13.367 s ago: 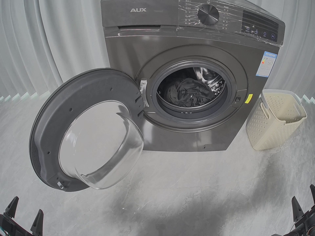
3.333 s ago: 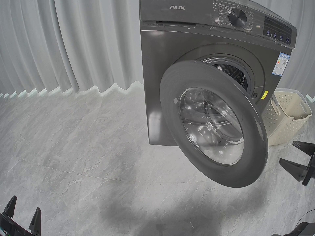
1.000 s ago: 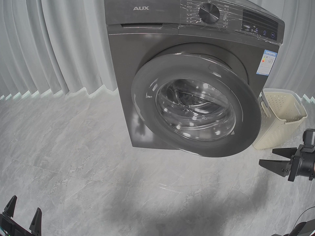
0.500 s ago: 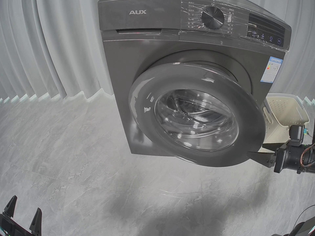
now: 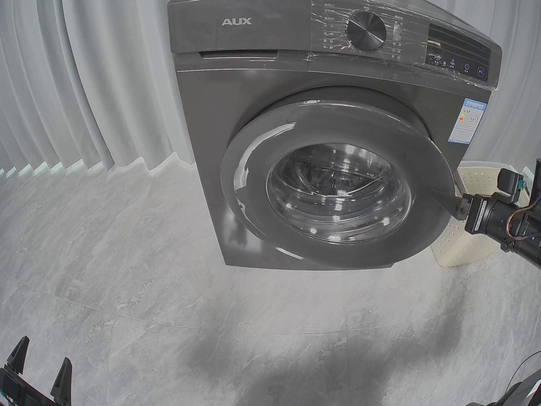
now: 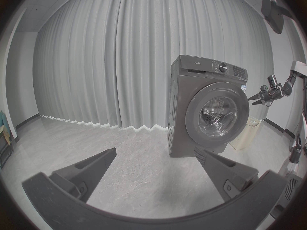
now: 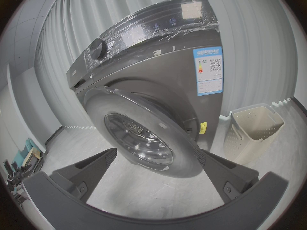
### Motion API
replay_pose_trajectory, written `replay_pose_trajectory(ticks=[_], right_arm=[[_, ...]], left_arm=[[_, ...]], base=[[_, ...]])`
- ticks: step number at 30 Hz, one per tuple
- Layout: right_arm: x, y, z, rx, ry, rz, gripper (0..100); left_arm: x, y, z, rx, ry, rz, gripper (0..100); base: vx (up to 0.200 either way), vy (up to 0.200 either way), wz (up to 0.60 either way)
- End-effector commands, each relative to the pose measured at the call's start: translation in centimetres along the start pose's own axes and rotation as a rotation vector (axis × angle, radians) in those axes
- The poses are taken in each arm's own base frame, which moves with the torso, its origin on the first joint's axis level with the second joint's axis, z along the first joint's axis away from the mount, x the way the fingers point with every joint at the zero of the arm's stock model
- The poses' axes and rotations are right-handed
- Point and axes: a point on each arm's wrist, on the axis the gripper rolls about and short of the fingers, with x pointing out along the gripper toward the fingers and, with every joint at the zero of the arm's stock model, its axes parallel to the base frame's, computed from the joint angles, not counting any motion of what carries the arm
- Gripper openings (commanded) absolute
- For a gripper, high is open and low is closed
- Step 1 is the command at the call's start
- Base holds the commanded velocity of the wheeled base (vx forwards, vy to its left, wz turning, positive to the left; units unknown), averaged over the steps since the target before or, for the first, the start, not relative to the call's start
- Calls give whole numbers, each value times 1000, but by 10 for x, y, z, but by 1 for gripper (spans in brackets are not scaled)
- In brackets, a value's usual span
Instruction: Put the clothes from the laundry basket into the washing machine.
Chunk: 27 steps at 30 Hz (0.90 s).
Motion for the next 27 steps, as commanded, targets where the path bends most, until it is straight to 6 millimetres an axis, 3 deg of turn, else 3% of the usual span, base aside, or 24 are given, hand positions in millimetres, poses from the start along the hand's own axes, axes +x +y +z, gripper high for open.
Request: replay_pose_trajectory(ticks=[1, 10, 19, 24, 25, 27], right_arm=[[4, -8, -6, 2, 23, -34, 100], [-17, 4, -40, -38, 123, 33, 100], [-18, 22, -44, 26, 140, 119, 100], [-20, 38, -46, 34, 129, 207, 100], [-21, 45, -45, 42, 104, 241, 0], [-22, 48, -44, 49, 91, 260, 0]], left_arm=[[0, 0, -5, -3, 3, 2, 100], [0, 0, -5, -1, 2, 3, 100], [0, 0, -5, 0, 3, 3, 100], [0, 0, -5, 2, 3, 0, 100], [0, 0, -5, 3, 3, 0, 100], [0, 0, -5, 2, 3, 0, 100]], base=[[0, -200, 0], [0, -200, 0], [0, -200, 0], [0, 0, 0], [0, 0, 0], [0, 0, 0]])
